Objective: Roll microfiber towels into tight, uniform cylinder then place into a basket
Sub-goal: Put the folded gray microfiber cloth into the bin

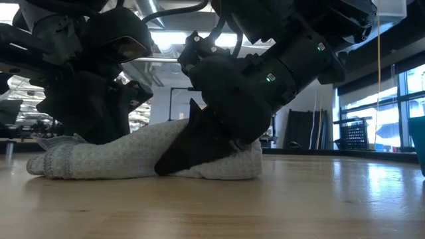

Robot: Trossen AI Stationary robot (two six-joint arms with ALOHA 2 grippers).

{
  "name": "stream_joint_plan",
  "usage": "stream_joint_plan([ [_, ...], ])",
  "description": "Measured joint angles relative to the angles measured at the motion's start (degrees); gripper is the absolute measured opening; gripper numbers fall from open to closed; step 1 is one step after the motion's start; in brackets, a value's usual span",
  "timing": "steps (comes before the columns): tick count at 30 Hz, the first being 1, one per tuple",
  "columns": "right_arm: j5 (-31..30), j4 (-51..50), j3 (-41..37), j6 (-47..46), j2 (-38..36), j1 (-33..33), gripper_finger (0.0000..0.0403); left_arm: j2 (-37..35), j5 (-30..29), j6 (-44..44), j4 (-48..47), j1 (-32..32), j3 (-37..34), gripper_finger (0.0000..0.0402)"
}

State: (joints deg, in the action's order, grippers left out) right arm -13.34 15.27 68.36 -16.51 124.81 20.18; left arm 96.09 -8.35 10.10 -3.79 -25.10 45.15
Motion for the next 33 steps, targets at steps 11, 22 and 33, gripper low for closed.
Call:
stream_joint_plan([
  [11,0.20,0.22,0.00,-0.61,0.02,-0.07,0.0046,-6.17,1.04,0.40,-11.67,-0.13,5.61,0.0055],
  [22,3.10,-5.49,-0.19,-0.61,-3.26,-0.15,0.0047,-9.80,3.16,7.11,-22.90,-0.60,7.79,0.0054],
  [33,-14.08,-25.51,-0.15,-5.60,-18.53,2.59,0.0047,-13.88,-0.16,10.57,-29.98,-4.97,13.77,0.0036],
])
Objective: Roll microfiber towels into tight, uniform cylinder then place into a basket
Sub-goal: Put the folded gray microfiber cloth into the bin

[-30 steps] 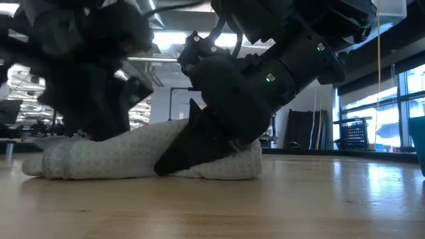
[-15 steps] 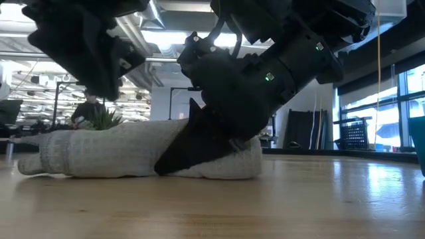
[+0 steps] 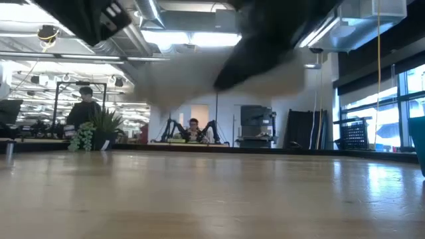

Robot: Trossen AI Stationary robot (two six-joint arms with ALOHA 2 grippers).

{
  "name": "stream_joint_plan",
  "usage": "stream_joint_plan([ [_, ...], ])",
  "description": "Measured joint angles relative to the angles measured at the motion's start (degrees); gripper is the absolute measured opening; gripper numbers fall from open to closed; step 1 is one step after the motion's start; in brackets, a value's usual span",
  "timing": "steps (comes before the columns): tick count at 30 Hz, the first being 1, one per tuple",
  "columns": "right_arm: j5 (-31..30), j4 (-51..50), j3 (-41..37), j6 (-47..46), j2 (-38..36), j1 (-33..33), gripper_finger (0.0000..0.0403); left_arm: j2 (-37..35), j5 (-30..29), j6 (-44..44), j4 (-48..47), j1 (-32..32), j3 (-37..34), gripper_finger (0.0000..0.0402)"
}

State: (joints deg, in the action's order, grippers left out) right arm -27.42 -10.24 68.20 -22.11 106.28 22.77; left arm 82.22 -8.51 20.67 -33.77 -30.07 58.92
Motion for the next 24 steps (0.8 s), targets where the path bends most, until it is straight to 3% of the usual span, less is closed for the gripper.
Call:
stream_joint_plan([
  [5,-8.42,-13.23,0.07,-11.75,-6.90,5.01,0.0047,-2.40,-4.96,1.29,-0.36,-2.77,0.30,0.0028],
  [13,-16.23,-33.92,0.09,-43.35,-12.71,17.37,0.0045,-3.43,-7.52,1.48,-0.57,-4.28,0.30,0.0014],
  [19,-15.88,-48.75,0.10,-67.47,-13.25,26.13,0.0045,-3.43,-8.35,0.29,-0.45,-4.08,0.29,0.0006],
  [24,-9.42,-60.19,0.11,-85.03,-13.25,31.31,0.0045,-3.43,-9.12,-0.26,-0.12,-3.91,0.28,0.0001],
])
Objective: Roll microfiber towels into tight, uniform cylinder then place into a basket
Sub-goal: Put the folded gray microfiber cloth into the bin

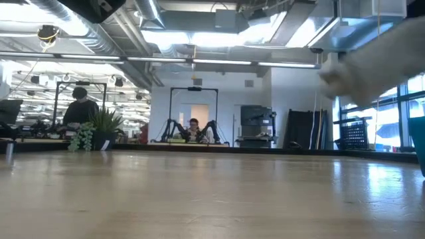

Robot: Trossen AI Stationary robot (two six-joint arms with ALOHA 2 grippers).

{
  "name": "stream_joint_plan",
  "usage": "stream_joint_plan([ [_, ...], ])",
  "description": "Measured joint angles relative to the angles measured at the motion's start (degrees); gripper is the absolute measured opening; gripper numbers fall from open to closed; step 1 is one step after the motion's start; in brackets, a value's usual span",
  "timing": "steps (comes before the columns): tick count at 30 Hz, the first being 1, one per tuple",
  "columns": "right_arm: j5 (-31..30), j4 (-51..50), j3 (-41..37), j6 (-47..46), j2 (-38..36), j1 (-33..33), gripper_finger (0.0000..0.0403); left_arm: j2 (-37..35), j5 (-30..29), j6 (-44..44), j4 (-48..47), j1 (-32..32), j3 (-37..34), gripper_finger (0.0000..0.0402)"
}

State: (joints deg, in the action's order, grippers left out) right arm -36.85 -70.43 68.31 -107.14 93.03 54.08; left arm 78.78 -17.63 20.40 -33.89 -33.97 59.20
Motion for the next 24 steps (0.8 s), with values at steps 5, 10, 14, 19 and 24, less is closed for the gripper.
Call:
stream_joint_plan([
  [5,10.31,-10.06,2.25,-10.03,0.02,3.47,0.0045,0.00,-0.53,0.00,0.00,1.05,0.00,0.0003],
  [10,16.47,-14.23,6.36,-16.09,-0.04,6.81,0.0045,0.00,-0.80,-0.02,0.02,2.71,0.00,0.0001],
  [14,22.39,-14.32,7.59,-20.28,1.24,9.24,0.0045,0.00,-0.89,-0.63,0.05,3.85,-0.02,0.0003],
  [19,31.62,-14.49,8.82,-24.10,5.81,11.35,0.0045,0.00,-0.89,-2.46,0.17,4.69,-0.04,0.0004],
  [24,33.45,-13.01,8.83,-25.60,10.87,11.92,0.0045,0.00,-0.89,-3.03,0.17,4.83,-0.04,0.0002],
])
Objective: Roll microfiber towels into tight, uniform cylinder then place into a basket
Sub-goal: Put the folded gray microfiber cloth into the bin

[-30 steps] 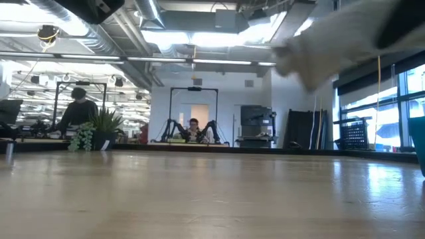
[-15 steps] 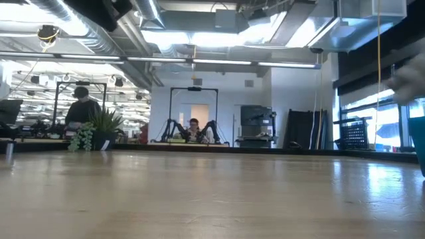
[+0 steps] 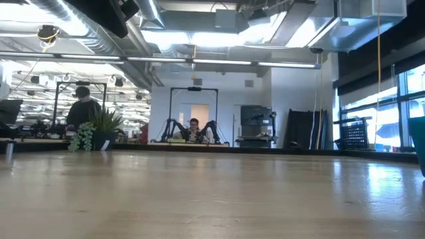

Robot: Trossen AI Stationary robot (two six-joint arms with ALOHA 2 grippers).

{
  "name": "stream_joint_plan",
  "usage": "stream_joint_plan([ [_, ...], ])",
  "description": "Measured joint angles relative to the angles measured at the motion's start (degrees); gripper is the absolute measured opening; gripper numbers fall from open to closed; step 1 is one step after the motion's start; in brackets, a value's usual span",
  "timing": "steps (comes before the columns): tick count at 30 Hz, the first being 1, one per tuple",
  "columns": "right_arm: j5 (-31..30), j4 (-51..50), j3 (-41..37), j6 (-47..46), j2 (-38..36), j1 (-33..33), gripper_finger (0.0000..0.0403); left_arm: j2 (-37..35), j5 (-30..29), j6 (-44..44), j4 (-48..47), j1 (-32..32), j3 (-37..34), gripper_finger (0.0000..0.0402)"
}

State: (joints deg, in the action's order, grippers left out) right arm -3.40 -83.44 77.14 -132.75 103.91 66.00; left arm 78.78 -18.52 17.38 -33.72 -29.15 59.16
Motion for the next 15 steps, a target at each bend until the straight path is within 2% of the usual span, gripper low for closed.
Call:
stream_joint_plan([
  [9,-0.83,3.52,0.00,0.83,6.92,-1.84,0.0045,0.02,-0.04,-0.03,-0.01,0.00,0.00,0.0001],
  [15,1.86,7.42,-0.02,0.81,8.71,-2.03,0.0045,0.02,-0.04,-0.01,-0.01,0.00,0.00,0.0006],
])
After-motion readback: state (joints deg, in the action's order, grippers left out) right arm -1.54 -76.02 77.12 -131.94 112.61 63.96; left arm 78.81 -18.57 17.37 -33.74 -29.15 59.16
